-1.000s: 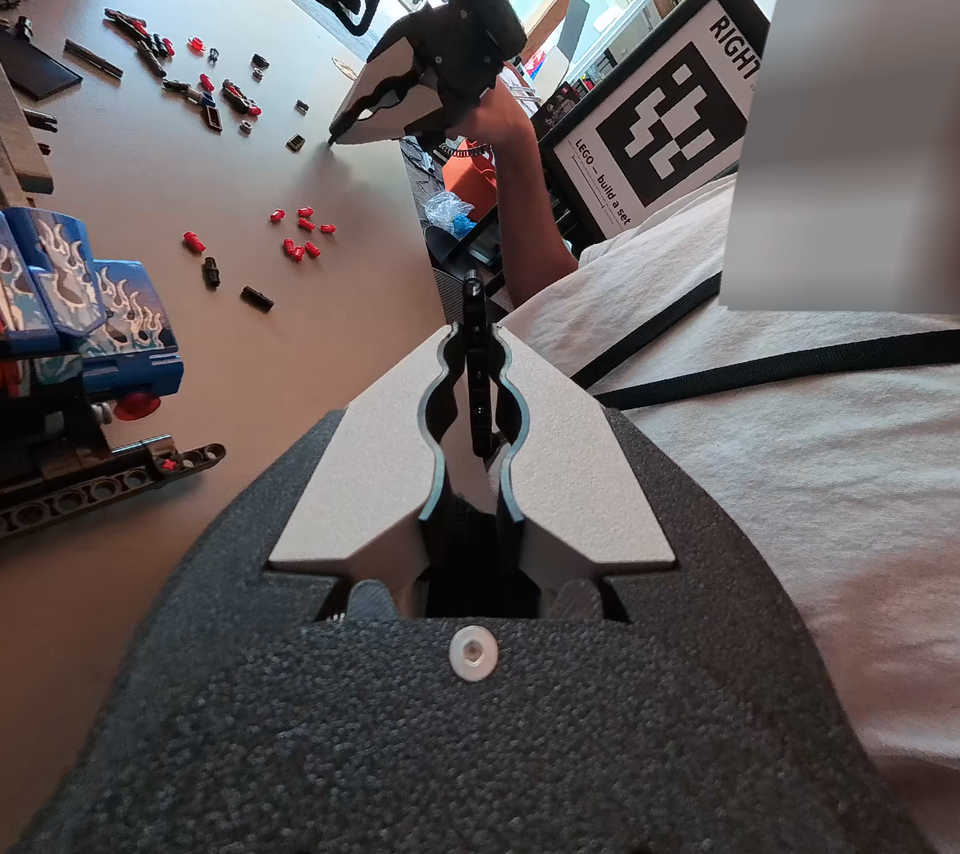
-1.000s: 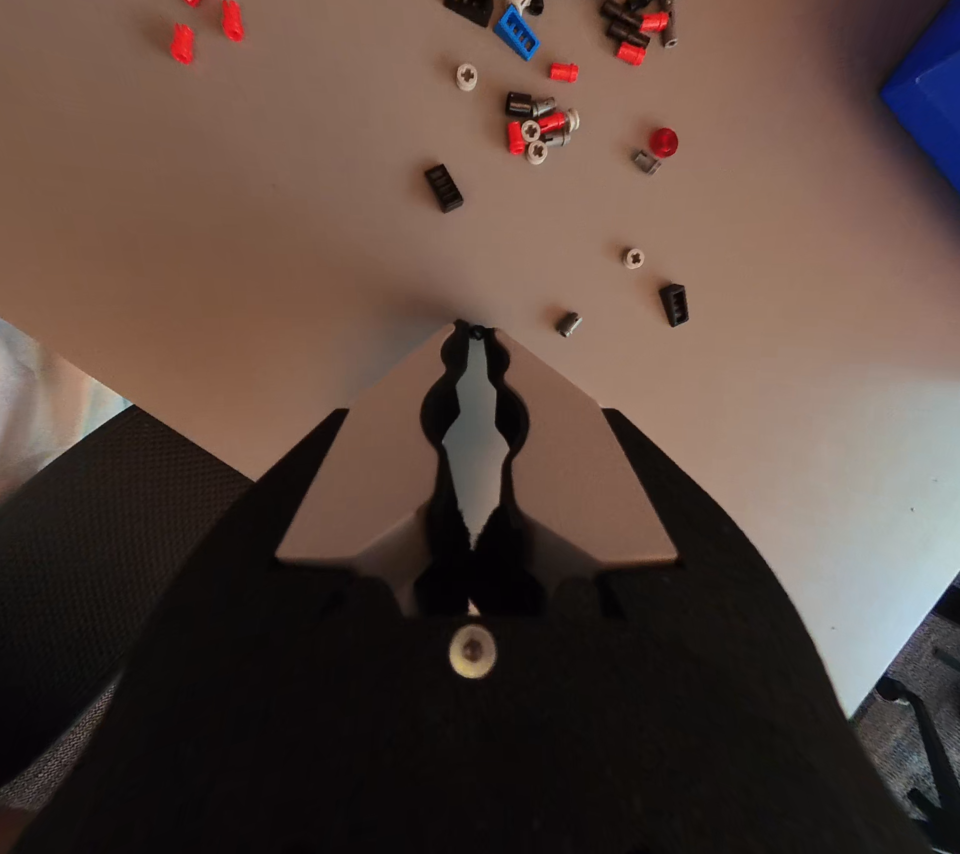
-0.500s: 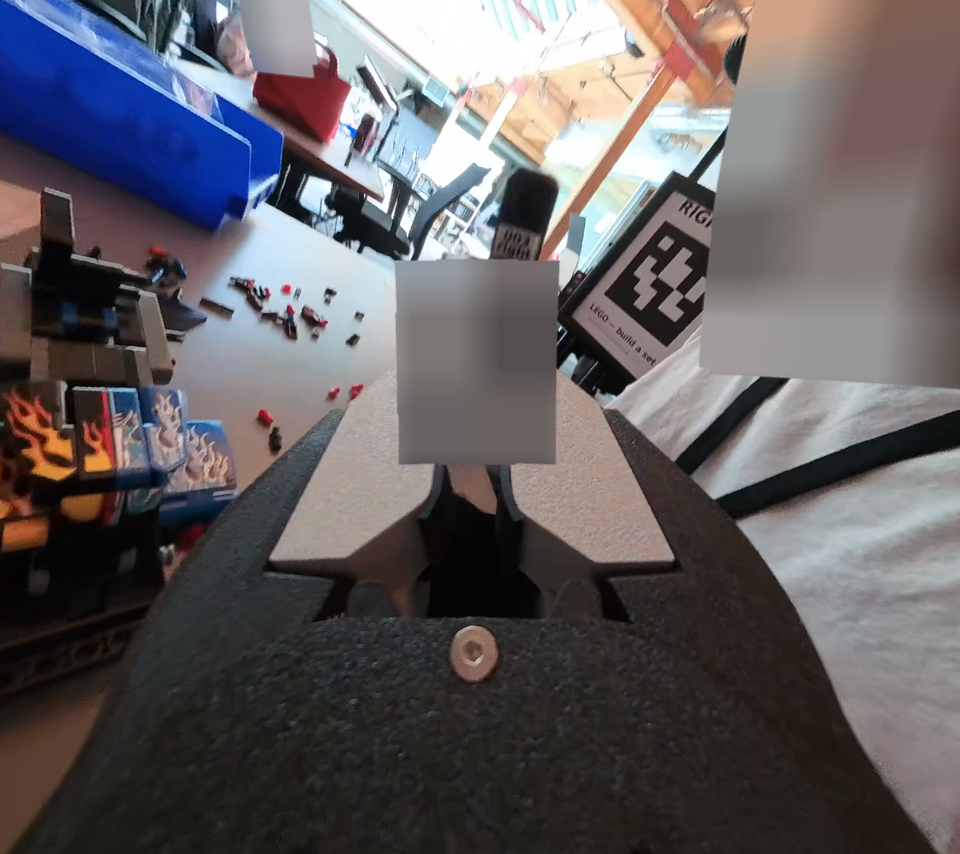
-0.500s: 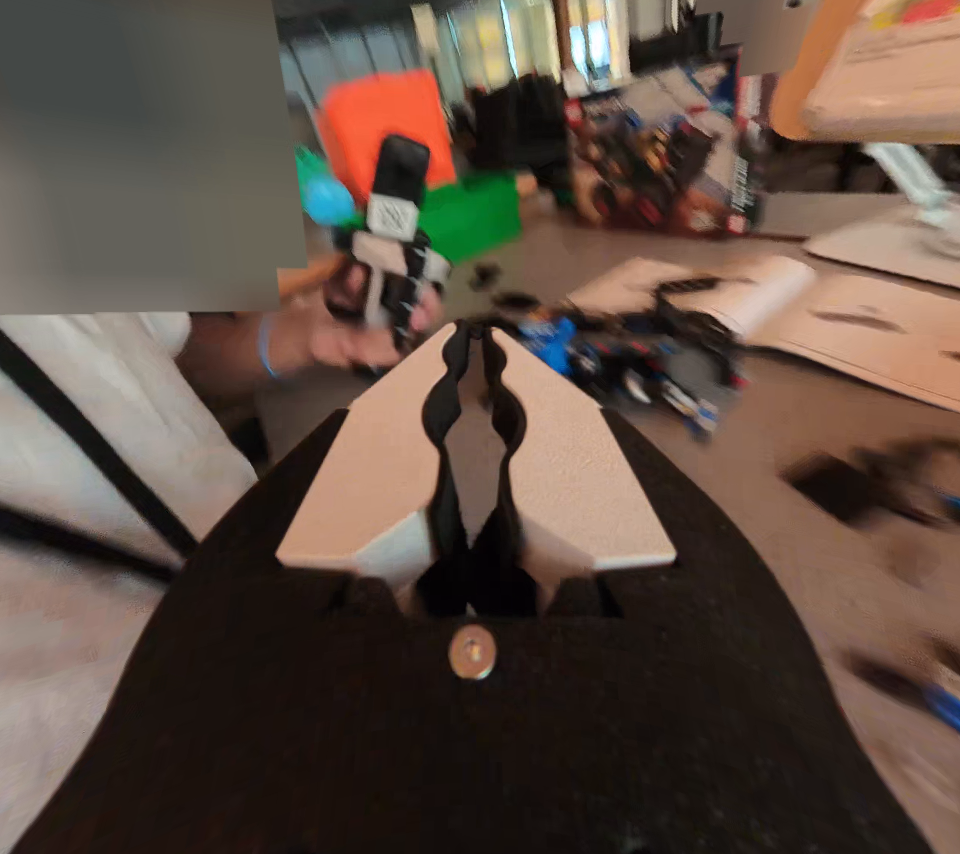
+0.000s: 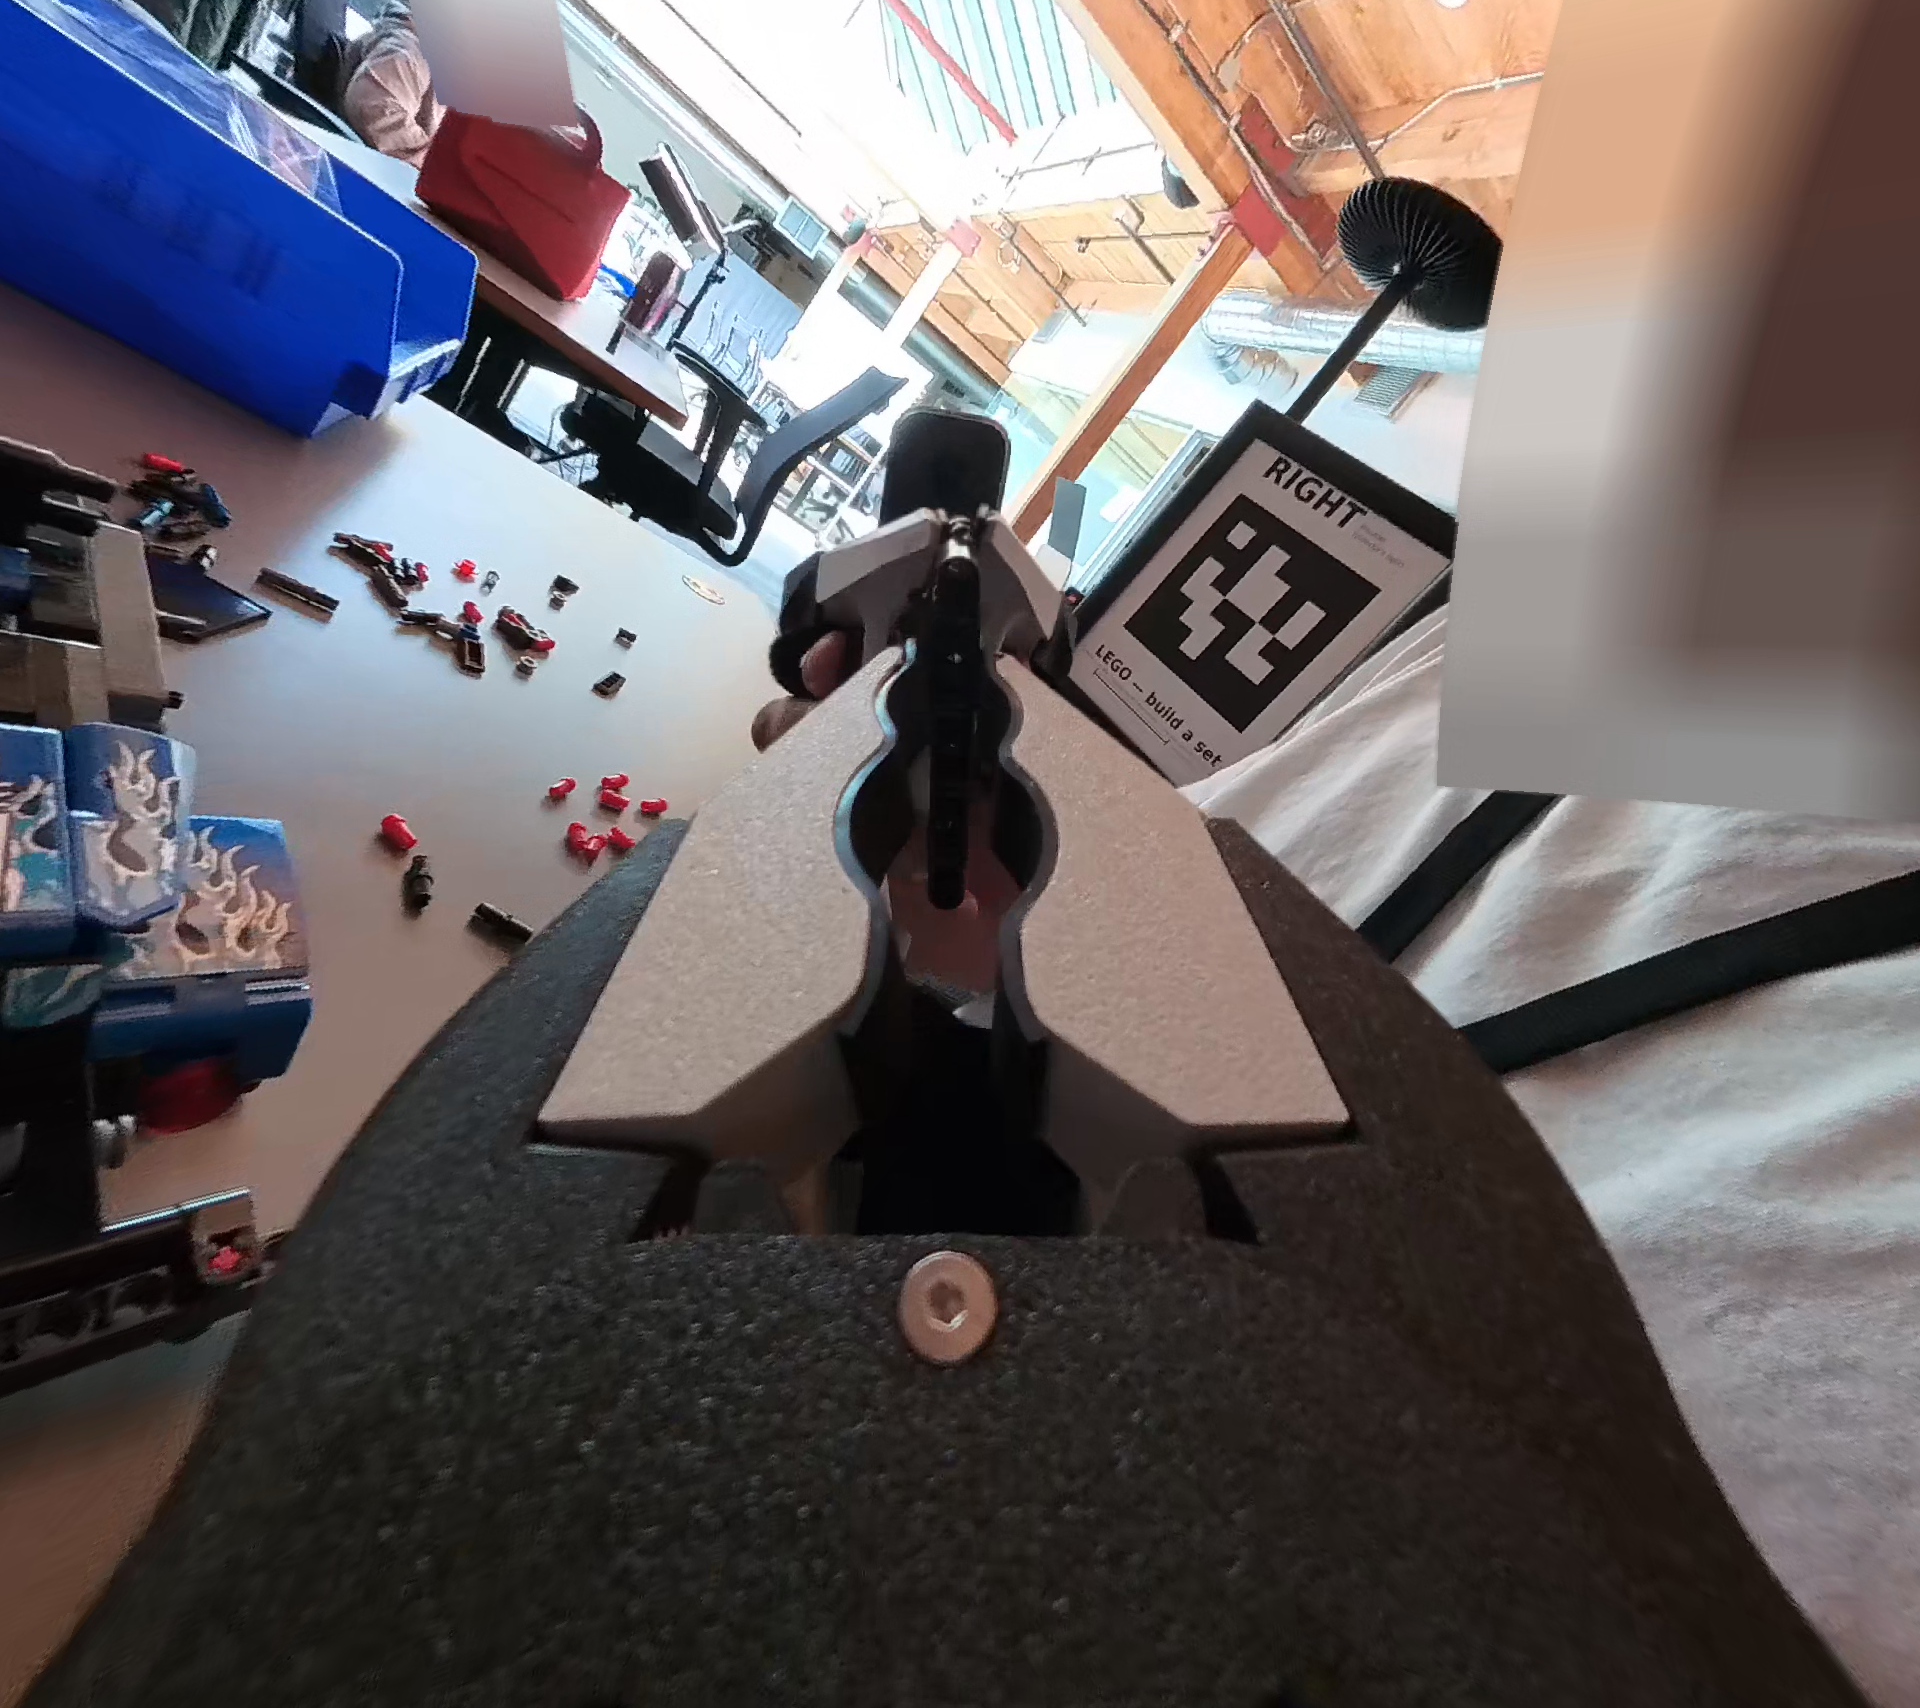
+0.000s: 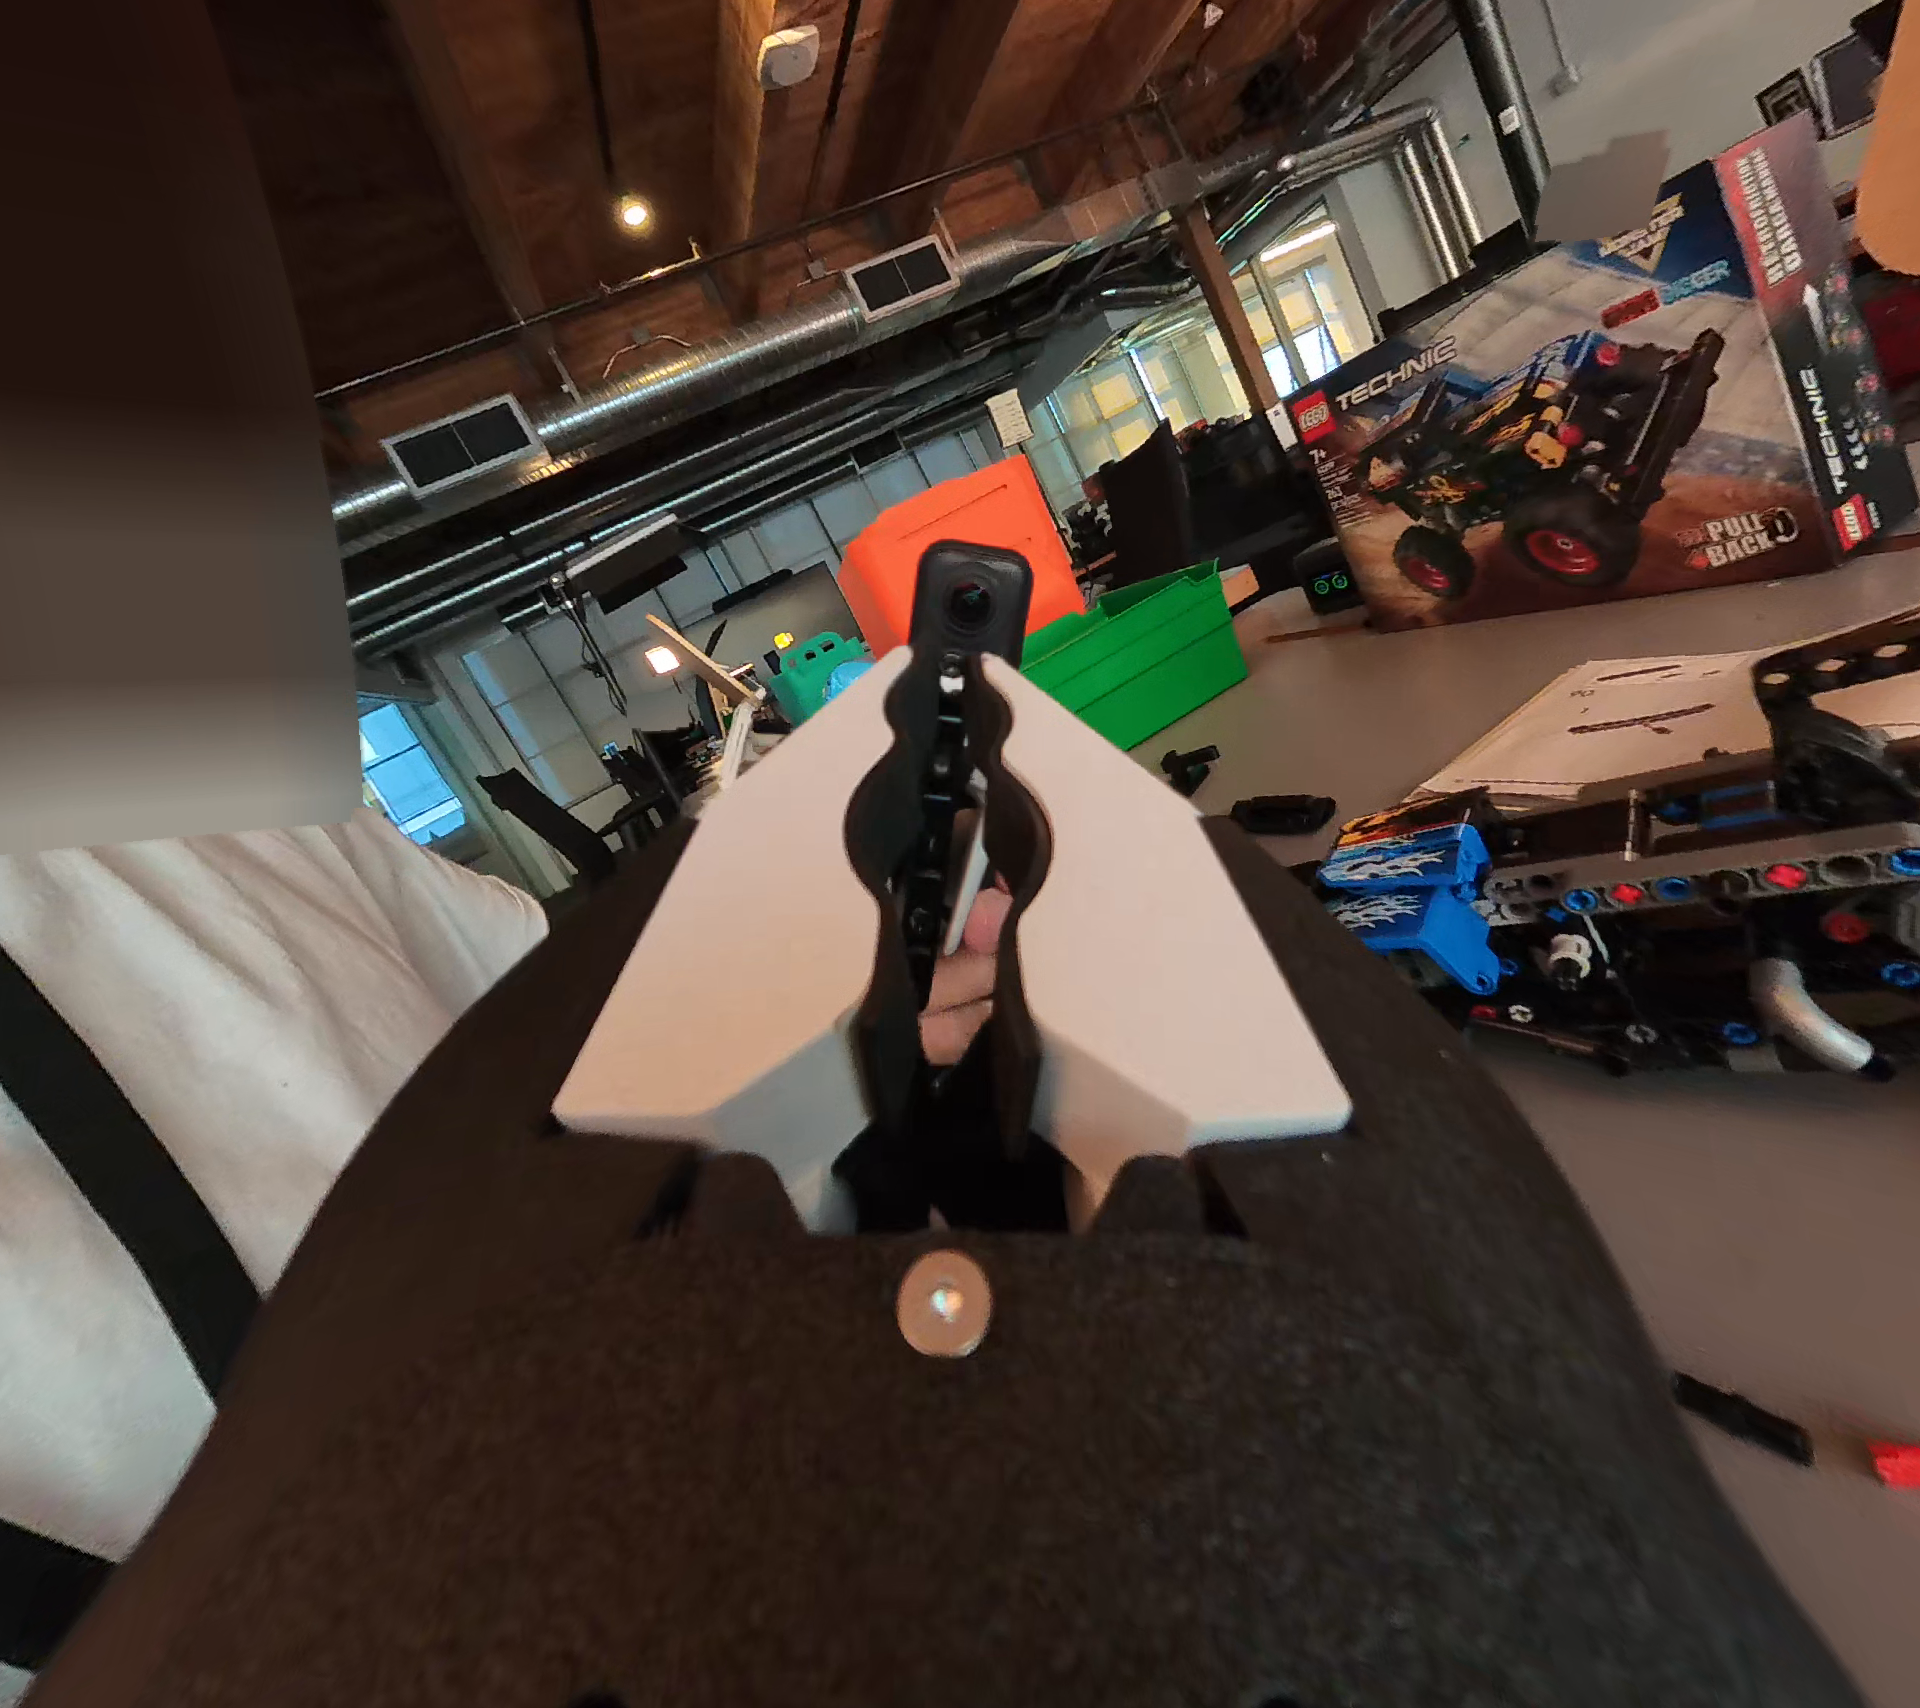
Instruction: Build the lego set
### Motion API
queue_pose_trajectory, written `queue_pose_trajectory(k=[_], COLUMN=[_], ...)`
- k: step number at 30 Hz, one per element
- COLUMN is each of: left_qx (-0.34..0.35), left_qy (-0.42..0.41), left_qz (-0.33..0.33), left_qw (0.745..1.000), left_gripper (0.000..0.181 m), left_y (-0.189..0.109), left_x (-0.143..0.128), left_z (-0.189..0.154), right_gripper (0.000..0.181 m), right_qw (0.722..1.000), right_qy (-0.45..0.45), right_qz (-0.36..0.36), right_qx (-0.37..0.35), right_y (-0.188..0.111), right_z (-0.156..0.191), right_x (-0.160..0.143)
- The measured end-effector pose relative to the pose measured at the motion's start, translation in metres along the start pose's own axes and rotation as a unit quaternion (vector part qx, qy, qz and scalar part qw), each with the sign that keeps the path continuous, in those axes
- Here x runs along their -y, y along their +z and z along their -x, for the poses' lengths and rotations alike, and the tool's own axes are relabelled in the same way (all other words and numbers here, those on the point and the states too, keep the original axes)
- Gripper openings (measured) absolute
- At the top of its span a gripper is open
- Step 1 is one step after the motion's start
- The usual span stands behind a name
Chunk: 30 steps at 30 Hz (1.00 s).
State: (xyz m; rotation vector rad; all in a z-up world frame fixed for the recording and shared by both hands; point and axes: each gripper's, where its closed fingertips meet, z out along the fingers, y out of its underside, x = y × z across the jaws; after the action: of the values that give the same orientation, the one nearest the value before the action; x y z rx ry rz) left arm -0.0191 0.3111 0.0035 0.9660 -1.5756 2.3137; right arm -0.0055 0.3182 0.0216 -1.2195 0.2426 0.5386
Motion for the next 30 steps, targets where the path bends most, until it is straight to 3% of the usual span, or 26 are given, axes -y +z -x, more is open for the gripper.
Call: queue_pose_trajectory(k=[11, 17, 22, 30], left_qx=[0.002, 0.057, 0.13, 0.2], left_qy=[-0.012, 0.053, 0.175, 0.296], left_qz=[0.025, 0.137, 0.282, 0.412], left_qw=[1.0, 0.988, 0.935, 0.838], left_gripper=[0.005, 0.005, 0.007, 0.007], left_y=[0.0, -0.004, -0.017, -0.034], left_x=[-0.006, -0.03, -0.053, -0.074], left_z=[0.002, 0.013, 0.026, 0.04], right_gripper=[0.004, 0.004, 0.003, 0.004], right_qw=[1.0, 0.992, 0.97, 0.945], right_qy=[0.023, 0.055, 0.025, -0.029], right_qz=[0.01, 0.11, 0.238, 0.32], right_qx=[0.009, 0.039, 0.053, 0.062], right_y=[-0.002, -0.002, -0.014, -0.021], right_z=[-0.001, -0.004, -0.006, -0.009], right_x=[-0.008, -0.034, -0.056, -0.081])
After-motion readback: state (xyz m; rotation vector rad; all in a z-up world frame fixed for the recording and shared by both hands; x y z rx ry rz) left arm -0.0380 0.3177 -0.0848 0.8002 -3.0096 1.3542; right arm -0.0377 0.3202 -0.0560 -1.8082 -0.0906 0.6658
